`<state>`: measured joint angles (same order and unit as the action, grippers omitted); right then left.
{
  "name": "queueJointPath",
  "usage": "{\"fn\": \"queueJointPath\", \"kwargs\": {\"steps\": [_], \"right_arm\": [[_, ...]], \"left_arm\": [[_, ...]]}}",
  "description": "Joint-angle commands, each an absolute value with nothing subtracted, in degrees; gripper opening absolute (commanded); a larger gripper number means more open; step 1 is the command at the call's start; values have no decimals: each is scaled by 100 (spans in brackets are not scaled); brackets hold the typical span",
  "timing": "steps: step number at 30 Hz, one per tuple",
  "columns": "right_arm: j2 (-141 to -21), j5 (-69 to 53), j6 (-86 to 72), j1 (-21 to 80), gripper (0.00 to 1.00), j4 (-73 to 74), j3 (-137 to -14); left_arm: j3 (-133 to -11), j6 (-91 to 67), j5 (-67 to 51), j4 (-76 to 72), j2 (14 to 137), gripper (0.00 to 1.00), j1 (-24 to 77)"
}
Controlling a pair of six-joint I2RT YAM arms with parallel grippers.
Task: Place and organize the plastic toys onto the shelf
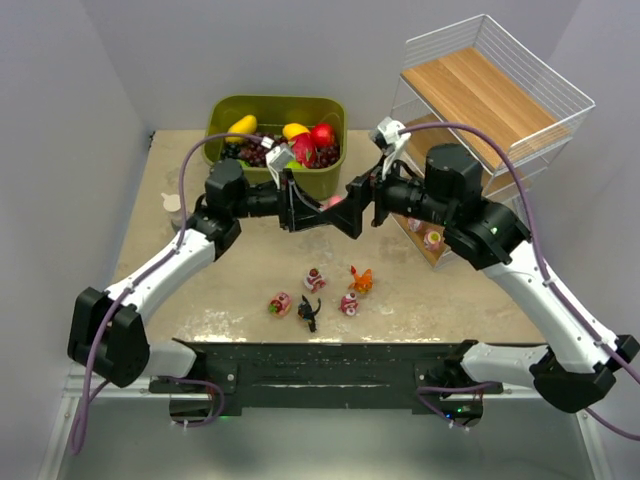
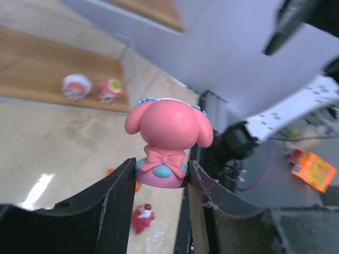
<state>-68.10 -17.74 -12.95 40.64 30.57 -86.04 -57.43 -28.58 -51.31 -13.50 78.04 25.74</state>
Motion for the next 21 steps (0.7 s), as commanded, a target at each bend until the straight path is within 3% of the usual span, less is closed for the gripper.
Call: {"fn": "queueJointPath", "kwargs": {"steps": [1, 5, 14, 17, 21], "right_arm": [[-6609, -2750, -870, 4060, 99, 2505, -9175], [-6749, -3232, -476, 4061, 98, 2566, -9781], [-7145, -5017, 334, 3999, 94, 2820, -10950], [-7356, -5825, 518, 3990, 95, 3084, -11250], [-7392, -6267, 527, 3999, 96, 3006, -11171]], "left_arm": [[-6117, -4076, -6828, -2960, 7401, 0, 2505], [-6337, -5479, -7057, -3909, 7295, 0, 2496], [-6389, -9688, -7233, -8843, 7549, 0, 2496], [-6547, -10589, -7137, -9709, 7716, 0, 2496], [-6671, -10504, -7259, -9415, 7621, 0, 2496]]}}
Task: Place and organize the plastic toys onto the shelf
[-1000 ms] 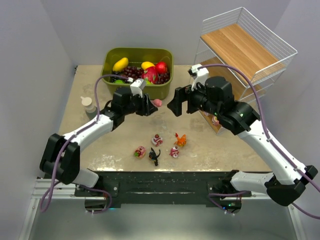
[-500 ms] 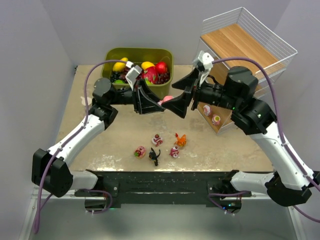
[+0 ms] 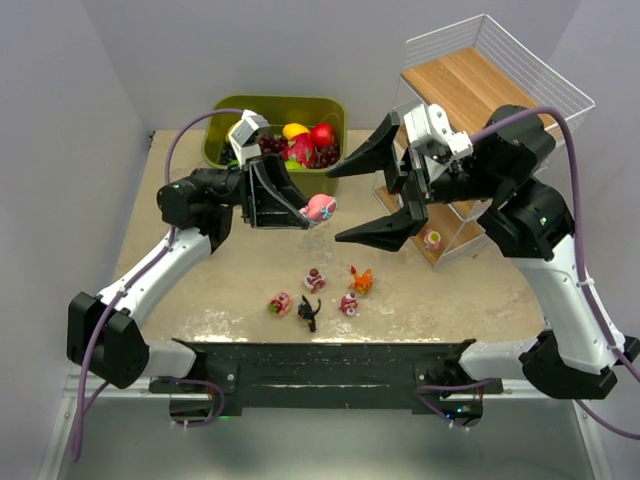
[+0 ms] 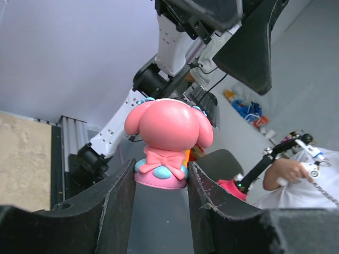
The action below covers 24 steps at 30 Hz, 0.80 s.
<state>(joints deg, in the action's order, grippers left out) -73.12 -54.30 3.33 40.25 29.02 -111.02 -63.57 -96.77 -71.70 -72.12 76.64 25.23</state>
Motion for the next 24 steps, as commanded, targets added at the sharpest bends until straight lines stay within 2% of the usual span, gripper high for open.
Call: {"fn": "queueJointPath", "kwargs": {"steps": [1, 4, 13, 24], "right_arm": [[-7374, -6223, 519, 3990, 96, 2980, -11066], [-7418, -6135, 518, 3999, 96, 2927, -10908], [-7629, -5502, 615, 3999, 91, 2813, -10670], [-7559, -5634, 308, 4008, 84, 2313, -10310]], "left_arm": [[-6723, -10207, -7277, -9230, 7559, 0, 2496], [-6794, -9590, -7392, -8306, 7304, 0, 2505], [-6785, -9659, -7356, -8429, 7312, 0, 2505], [-6776, -9642, -7269, -8402, 7392, 0, 2505]]}}
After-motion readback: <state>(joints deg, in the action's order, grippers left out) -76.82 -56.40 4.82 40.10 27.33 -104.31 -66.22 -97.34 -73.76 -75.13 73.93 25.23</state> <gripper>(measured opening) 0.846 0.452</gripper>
